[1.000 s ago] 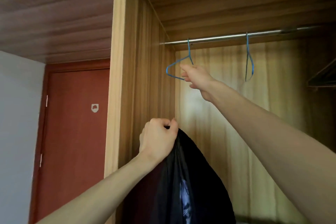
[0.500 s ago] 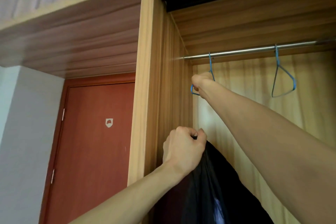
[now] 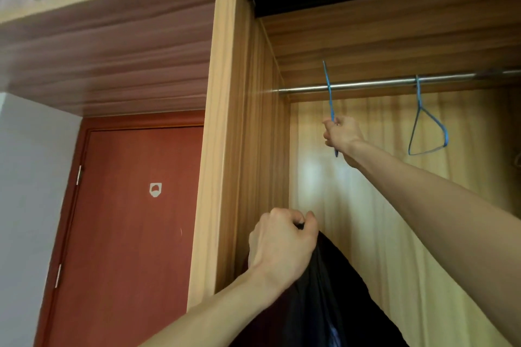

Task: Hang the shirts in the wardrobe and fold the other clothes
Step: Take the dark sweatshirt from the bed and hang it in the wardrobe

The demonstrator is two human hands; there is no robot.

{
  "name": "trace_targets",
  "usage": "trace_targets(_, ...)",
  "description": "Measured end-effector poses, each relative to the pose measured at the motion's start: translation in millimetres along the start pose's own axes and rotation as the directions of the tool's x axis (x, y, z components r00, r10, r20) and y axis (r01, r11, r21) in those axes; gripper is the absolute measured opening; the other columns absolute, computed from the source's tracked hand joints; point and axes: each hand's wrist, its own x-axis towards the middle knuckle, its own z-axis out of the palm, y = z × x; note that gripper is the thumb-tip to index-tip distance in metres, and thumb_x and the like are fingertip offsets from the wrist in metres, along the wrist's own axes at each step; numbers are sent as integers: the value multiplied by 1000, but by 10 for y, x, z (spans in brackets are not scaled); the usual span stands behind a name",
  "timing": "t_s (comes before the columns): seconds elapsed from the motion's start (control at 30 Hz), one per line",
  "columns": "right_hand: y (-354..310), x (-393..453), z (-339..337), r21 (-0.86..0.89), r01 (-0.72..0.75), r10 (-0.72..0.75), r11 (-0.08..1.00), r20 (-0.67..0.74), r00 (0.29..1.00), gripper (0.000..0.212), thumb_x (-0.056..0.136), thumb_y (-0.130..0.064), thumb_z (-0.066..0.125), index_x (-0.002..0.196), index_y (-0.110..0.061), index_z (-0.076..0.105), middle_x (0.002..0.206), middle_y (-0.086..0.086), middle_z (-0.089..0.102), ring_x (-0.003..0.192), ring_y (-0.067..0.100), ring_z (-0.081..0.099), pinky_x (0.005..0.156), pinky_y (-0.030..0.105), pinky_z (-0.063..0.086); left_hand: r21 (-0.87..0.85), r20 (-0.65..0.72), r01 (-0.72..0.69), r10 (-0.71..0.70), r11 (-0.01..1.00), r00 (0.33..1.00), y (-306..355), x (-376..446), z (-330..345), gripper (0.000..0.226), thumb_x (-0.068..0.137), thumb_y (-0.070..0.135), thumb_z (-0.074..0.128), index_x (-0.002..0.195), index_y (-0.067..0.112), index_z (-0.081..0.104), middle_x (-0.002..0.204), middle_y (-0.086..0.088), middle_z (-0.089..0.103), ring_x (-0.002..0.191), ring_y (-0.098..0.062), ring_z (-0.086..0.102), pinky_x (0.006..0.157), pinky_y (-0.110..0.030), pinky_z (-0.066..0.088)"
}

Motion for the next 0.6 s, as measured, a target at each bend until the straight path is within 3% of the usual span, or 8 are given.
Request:
trace_targets(0.1, 145, -260, -159, 31, 75, -74, 997, -25, 997, 16, 107, -29, 53, 112, -17, 61, 71, -1, 51, 64, 14, 48, 70, 31, 50, -17, -34, 12, -13, 1000, 999, -43, -19, -23, 54, 98, 46, 51, 56, 13, 48, 49, 2, 44, 54, -21, 48, 71, -41, 56)
trace_targets(0.2, 411, -662, -276, 10, 74, -74, 997, -52, 996, 8, 100, -32, 59, 98, -24, 61, 74, 0, 54, 58, 17, 51, 61, 33, 53, -19, -43, 11, -12, 1000, 999, -52, -73, -39, 52, 98, 48, 51, 62, 10, 52, 52, -1, 49, 64, -27, 57, 74, -41, 56)
trace_targets(0.27, 554, -855, -343, -10, 28, -29, 1000, -44, 999, 8, 96, -32, 61, 97, -25, 62, 78, 3, 55, 56, 18, 49, 54, 31, 46, -21, -29, 16, -17, 1000, 999, -8, -126, -34, 52, 97, 46, 52, 63, 8, 49, 53, -3, 47, 67, -31, 56, 74, -41, 56)
trace_targets(0.33, 653, -1005, -420, -42, -10, 8, 999, -42, 999, 21, 98, -37, 58, 85, -22, 65, 74, 3, 54, 57, 19, 46, 54, 29, 38, -9, -22, 29, -29, 1000, 999, 35, -178, -10, 52, 97, 46, 53, 60, 10, 47, 53, -3, 44, 70, -34, 55, 74, -41, 56)
trace_targets(0.4, 703, -1222, -504, -116, -18, 15, 993, -30, 999, 37, 99, -43, 55, 78, -14, 67, 65, 2, 52, 57, 22, 44, 58, 31, 37, -11, -21, 49, -49, 999, 999, 50, -248, 15, 53, 97, 46, 54, 57, 12, 47, 53, -4, 44, 73, -37, 54, 74, -41, 55)
trace_targets(0.47, 725, -1510, -638, -209, 25, -39, 978, -60, 997, 51, 97, -50, 56, 80, -2, 64, 65, 12, 56, 60, 31, 47, 60, 35, 40, -6, -25, 62, -62, 998, 998, 48, -337, 35, 53, 97, 46, 54, 56, 13, 48, 55, -5, 44, 76, -39, 54, 74, -41, 54)
trace_targets(0.53, 729, -1834, -829, -377, 91, -137, 922, -98, 986, 55, 97, -51, 55, 73, -1, 60, 68, 18, 61, 67, 37, 53, 61, 37, 43, -2, -31, 60, -60, 998, 998, 49, -435, 47, 52, 97, 46, 54, 58, 12, 50, 57, -7, 45, 78, -40, 53, 71, -40, 52)
trace_targets(0.6, 707, -2158, -1049, -503, 124, -202, 856, -103, 974, 53, 100, -43, 52, 62, -6, 52, 57, 11, 52, 62, 36, 46, 56, 37, 37, 13, -38, 50, -49, 999, 998, 39, -530, 62, 51, 98, 45, 54, 60, 10, 51, 57, -8, 45, 78, -41, 52, 67, -39, 49)
